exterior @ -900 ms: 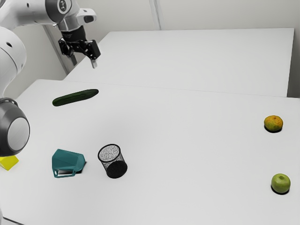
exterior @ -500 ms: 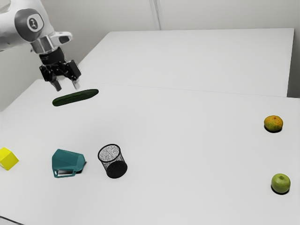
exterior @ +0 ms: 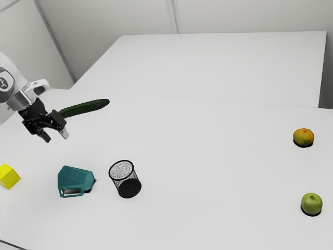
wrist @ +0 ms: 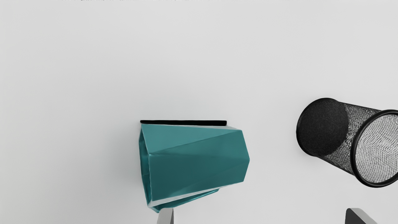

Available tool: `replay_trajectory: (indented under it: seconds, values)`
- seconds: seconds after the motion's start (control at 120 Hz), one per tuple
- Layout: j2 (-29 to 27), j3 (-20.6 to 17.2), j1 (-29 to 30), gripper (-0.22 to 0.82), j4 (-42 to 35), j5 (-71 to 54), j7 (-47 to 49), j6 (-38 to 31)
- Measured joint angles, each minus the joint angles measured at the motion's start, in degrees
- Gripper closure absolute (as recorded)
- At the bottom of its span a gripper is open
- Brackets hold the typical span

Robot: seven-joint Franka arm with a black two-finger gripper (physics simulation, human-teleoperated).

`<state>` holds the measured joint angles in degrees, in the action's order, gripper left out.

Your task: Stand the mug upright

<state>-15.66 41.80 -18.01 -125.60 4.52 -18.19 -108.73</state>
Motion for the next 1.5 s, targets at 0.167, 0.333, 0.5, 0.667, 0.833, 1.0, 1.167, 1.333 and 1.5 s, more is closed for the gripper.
replay_trajectory:
  seconds: [0.167, 0.333, 0.5, 0.667, 0.833, 1.0, 1.167, 1.333, 1.5]
  values:
    - [-0.12, 5.35, -0.71, 0.00, -3.48, -0.09, -3.13, -4.19]
    - [0.34, 8.36, -1.42, 0.00, -6.60, 0.81, -6.18, -7.65]
    - [1.70, 9.43, -1.39, 0.00, -9.13, 2.98, -9.08, -10.22]
    - [3.45, 9.97, -1.20, 0.00, -11.01, 6.43, -12.28, -12.89]
    - [6.01, 10.09, -0.56, 0.00, -11.78, 10.80, -15.81, -14.74]
    - [9.05, 10.06, 0.54, 0.00, -12.19, 17.22, -20.04, -15.58]
    - [11.27, 10.06, 2.02, 0.00, -12.96, 24.02, -24.67, -15.23]
    - [13.94, 10.06, 3.48, 0.00, -13.04, 30.06, -29.11, -13.27]
    - [16.66, 10.06, 5.40, 0.00, -12.92, 35.89, -33.40, -9.78]
